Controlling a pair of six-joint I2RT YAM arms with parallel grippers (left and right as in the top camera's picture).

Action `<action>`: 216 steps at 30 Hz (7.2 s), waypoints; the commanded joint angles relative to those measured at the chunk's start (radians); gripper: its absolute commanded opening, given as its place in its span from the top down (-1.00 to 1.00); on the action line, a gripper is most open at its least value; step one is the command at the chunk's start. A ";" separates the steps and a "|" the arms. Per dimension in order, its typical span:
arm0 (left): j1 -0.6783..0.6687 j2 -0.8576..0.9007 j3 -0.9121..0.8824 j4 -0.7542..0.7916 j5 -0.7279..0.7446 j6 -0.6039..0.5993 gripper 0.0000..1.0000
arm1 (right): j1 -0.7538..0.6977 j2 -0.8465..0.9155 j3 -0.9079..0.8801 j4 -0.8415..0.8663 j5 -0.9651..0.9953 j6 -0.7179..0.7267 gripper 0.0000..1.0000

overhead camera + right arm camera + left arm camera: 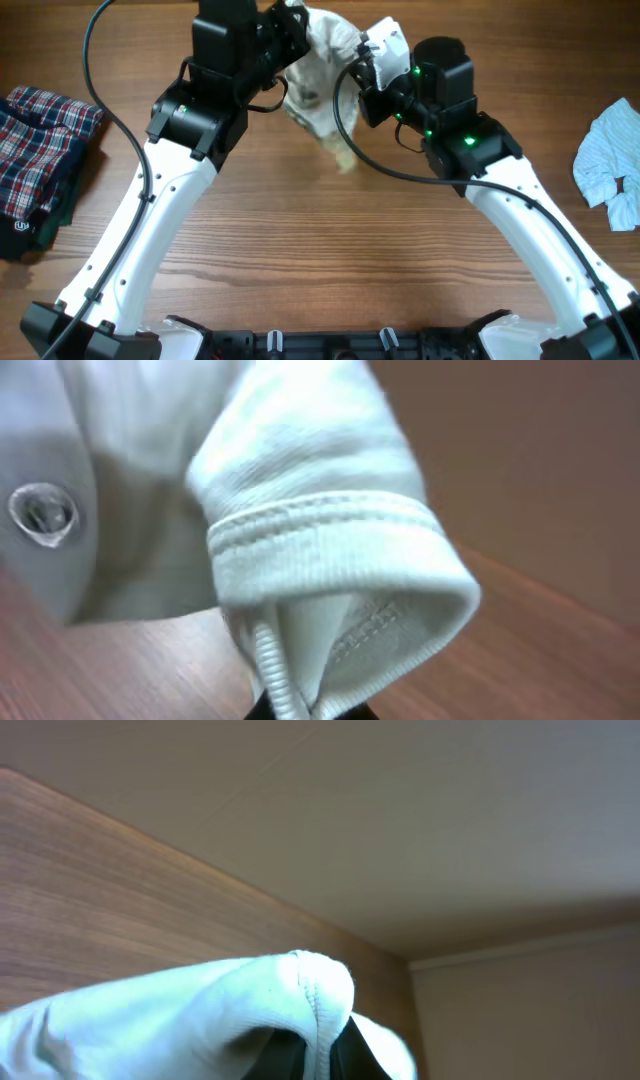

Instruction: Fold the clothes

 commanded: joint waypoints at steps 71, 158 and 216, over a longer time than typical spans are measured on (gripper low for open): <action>-0.072 0.333 0.042 -0.307 -0.159 0.649 0.79 | -0.489 -0.161 0.013 -0.589 0.246 0.320 -0.99; 0.003 0.413 0.042 -0.435 -0.119 0.622 -0.99 | -0.330 0.531 0.248 0.119 0.015 0.397 -0.93; -0.072 0.665 0.042 0.042 -0.064 1.015 -0.14 | -0.250 0.622 0.140 -0.315 0.027 0.270 0.79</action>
